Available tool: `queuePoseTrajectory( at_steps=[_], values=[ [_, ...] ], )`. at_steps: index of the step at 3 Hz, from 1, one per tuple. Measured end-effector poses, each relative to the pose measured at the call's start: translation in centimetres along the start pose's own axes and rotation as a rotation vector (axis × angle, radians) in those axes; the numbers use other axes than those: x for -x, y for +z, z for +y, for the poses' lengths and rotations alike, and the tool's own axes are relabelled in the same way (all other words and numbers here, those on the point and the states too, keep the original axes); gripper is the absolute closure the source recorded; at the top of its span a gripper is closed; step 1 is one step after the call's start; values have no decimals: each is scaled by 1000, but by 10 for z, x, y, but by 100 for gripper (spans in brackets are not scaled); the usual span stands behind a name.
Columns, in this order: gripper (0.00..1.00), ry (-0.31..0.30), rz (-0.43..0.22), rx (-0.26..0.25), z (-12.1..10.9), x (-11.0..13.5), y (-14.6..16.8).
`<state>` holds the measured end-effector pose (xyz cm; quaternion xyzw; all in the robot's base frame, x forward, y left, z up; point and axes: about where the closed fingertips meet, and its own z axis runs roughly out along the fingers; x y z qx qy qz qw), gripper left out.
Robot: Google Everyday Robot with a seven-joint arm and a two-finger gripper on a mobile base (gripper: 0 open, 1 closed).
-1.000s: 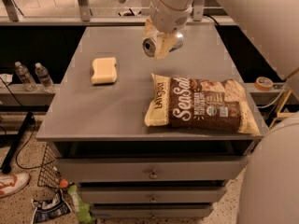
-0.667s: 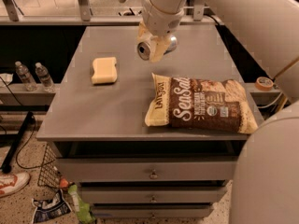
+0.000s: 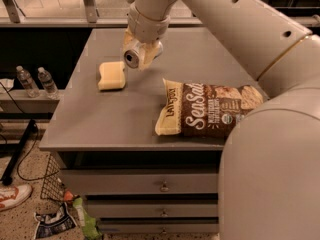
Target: Move redbull can near sponge
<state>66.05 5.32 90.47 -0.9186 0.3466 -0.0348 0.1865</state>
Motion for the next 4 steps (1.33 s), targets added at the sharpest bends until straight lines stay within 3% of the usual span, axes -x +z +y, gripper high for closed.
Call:
queuePoseTrajectory(
  at_steps=[2, 4],
  values=[
    [100, -69, -86, 40, -10, 15, 39],
    [100, -69, -122, 61, -12, 6, 62]
  ],
)
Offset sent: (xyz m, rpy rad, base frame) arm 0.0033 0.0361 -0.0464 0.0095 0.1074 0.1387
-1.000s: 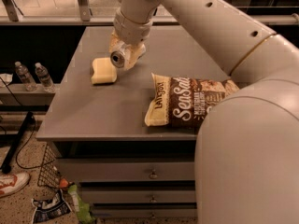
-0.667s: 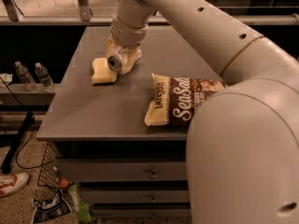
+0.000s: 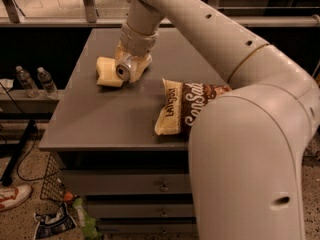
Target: Move redbull can near sponge
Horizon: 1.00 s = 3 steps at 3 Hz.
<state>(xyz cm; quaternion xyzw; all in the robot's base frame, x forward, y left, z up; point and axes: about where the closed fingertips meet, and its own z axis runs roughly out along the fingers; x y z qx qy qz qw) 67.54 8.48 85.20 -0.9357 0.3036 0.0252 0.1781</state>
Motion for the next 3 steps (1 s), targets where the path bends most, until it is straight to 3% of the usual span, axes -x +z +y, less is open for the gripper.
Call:
queuePoseTrajectory(
  at_steps=[3],
  values=[
    [100, 25, 17, -34, -3, -20, -15]
  ],
)
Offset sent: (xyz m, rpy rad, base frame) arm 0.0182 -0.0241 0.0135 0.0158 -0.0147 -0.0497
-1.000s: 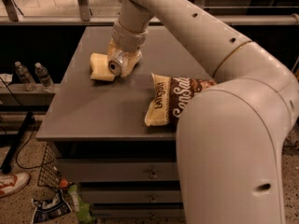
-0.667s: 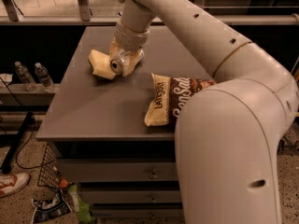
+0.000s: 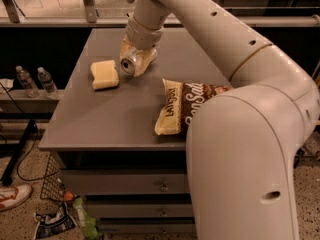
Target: Move redbull can near sponge
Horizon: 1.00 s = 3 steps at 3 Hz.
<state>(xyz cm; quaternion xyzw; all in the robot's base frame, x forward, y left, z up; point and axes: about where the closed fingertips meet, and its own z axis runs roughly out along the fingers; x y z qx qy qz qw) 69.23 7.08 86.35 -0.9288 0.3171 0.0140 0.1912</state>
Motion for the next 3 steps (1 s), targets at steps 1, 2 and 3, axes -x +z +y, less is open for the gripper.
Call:
queuePoseTrajectory(
  at_steps=[1, 2, 3],
  values=[
    [100, -17, -6, -4, -5, 3, -1],
    [82, -16, -7, -7, -7, 3, 3],
    [59, -17, -8, -9, -8, 3, 6]
  ],
)
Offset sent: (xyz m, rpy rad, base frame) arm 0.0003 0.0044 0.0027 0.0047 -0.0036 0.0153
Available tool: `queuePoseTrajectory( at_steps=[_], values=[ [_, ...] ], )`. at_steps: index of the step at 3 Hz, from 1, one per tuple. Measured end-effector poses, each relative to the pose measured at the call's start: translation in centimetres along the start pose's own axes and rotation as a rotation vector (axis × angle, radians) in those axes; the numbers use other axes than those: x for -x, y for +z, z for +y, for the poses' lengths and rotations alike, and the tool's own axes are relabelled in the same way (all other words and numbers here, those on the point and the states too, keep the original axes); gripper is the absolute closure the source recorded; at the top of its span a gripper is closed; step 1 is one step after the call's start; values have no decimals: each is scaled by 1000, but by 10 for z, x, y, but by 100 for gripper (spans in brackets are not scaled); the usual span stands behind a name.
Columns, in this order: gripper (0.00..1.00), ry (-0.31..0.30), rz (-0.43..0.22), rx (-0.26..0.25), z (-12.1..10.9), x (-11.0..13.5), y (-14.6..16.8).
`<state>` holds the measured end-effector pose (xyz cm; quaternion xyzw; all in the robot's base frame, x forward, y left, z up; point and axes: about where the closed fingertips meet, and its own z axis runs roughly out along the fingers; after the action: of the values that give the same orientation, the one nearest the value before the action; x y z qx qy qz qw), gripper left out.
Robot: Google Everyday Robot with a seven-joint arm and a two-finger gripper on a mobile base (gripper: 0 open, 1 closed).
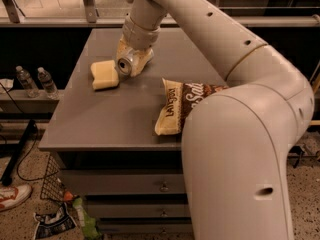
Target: Move redbull can near sponge
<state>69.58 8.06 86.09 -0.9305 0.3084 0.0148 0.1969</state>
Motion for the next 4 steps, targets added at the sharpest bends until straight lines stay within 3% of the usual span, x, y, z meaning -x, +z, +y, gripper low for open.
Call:
queuePoseTrajectory(
  at_steps=[2, 3, 4],
  values=[
    [13, -1, -3, -3, -3, 0, 7],
    [0, -2, -5, -4, -4, 0, 11],
    [0, -1, -6, -6, -5, 0, 11]
  ],
)
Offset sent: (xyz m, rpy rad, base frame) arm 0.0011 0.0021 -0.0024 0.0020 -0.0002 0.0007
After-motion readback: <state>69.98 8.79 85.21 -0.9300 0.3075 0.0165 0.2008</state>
